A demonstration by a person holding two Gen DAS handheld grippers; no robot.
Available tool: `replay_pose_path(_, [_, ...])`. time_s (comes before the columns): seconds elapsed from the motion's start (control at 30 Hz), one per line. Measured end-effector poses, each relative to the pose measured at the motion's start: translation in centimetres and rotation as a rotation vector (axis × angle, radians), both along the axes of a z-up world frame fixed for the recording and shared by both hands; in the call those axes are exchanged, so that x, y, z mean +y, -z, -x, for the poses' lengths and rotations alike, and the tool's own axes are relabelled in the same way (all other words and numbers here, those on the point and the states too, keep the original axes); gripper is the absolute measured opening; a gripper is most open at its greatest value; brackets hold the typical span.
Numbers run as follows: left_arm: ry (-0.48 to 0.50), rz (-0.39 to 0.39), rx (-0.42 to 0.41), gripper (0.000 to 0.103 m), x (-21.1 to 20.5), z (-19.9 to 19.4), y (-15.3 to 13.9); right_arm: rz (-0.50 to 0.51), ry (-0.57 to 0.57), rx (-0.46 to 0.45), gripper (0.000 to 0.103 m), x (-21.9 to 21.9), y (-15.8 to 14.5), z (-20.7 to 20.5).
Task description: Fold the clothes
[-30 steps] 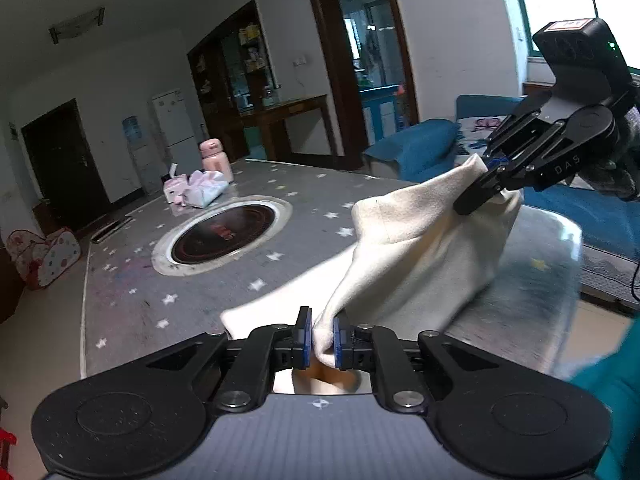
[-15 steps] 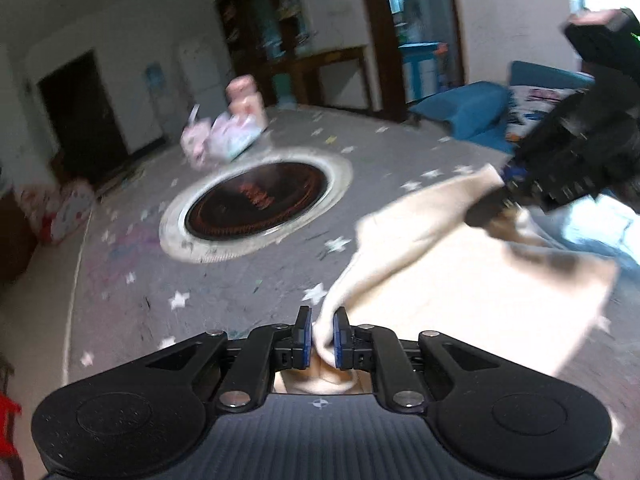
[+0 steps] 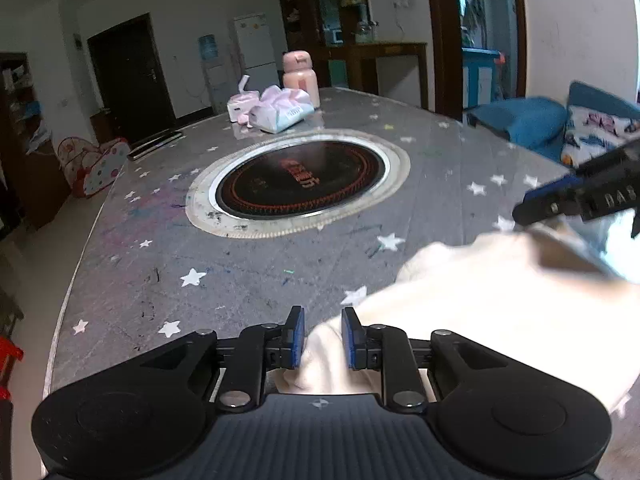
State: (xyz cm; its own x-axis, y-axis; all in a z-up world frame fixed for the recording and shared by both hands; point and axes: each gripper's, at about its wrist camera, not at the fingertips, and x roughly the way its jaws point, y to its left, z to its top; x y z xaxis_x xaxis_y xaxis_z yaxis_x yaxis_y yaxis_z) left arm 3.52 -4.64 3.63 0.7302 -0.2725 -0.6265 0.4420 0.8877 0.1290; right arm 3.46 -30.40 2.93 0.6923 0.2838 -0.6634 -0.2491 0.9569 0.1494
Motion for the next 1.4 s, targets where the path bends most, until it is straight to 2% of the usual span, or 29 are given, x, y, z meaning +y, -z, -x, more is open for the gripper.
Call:
replay_pose_path(0.1, [0.021,0.054,0.002,0.02,-0.3,0.6,-1.0,-0.009,-0.059,0.003,0.03,1.0,-0.4,0.5])
replay_pose_path(0.23, [0.062,0.114,0.06,0.02,-1.4,0.8,-1.4,-0.003,-0.087,0.021,0.029,2.5,0.2,0.0])
replay_pose_path(0.6, [0.042,0.133,0.142,0.02,-4.2,-1.5,0.9,0.02,-0.073,0.055,0.029,3.3,1.8,-1.1])
replay_pose_path(0.77, [0.034,0.14,0.135,0.022,-3.8,-1.4,1.1,0.035,-0.081,0.035,0.029,2.9,0.9,-0.5])
replay_pose_path(1.0, [0.028,0.146,0.12,0.022,-3.8,-1.0,1.2,0.082,-0.143,0.019,0.029,2.0,-0.2,3.7])
replay_pose_path(1.1, [0.027,0.147,0.12,0.022,-3.7,-0.9,1.1,0.094,-0.114,0.004,0.029,1.0,0.0,4.8])
replay_pose_path(1.23, [0.029,0.143,0.117,0.023,-3.6,-0.6,0.8,0.092,-0.064,0.036,0.029,-1.6,0.0,4.9])
replay_pose_path(1.4, [0.043,0.148,0.107,0.026,-3.7,0.6,0.2,0.085,-0.062,0.052,0.029,-2.7,0.2,5.1])
